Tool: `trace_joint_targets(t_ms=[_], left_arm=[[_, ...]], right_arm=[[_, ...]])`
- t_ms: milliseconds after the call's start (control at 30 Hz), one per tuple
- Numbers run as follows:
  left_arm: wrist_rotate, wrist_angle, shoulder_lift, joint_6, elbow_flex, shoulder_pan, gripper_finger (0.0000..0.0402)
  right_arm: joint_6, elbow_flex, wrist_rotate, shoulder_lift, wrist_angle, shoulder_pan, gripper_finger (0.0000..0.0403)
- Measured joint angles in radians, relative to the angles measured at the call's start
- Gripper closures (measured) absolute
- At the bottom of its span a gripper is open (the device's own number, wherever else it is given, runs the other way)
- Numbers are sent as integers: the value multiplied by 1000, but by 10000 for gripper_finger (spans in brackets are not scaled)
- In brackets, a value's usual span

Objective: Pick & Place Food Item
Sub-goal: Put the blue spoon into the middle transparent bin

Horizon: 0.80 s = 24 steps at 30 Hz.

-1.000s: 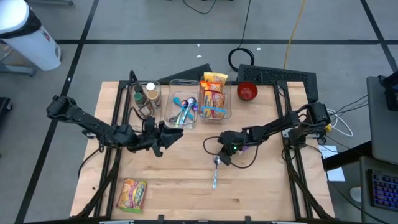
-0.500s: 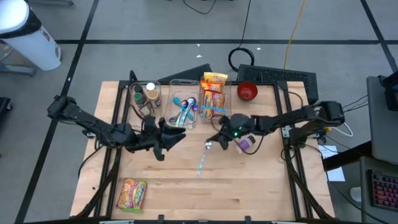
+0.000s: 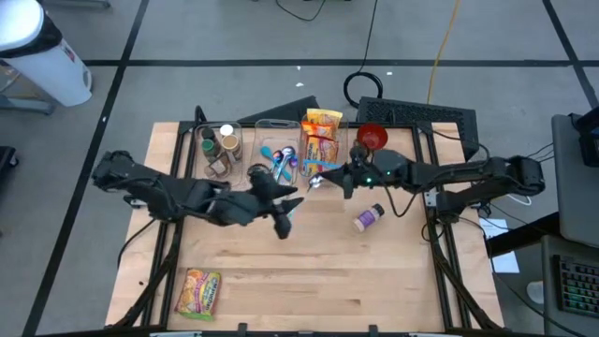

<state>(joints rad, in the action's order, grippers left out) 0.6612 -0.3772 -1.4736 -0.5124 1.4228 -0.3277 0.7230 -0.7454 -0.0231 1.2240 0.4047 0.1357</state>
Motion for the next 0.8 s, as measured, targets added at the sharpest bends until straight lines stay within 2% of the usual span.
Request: trace_joint_targets(t_ms=[200, 467, 800], left_arm=[[-81, -113, -117, 17, 119, 70, 252], [-197, -188, -179, -69, 132, 145, 252], [-206, -269, -189, -78, 132, 171, 252]], right_arm=[[-24, -1, -3, -46, -4, 9, 403], [-28, -1, 1, -49, -2, 9, 403], [-28, -1, 26, -49, 42, 10, 403]])
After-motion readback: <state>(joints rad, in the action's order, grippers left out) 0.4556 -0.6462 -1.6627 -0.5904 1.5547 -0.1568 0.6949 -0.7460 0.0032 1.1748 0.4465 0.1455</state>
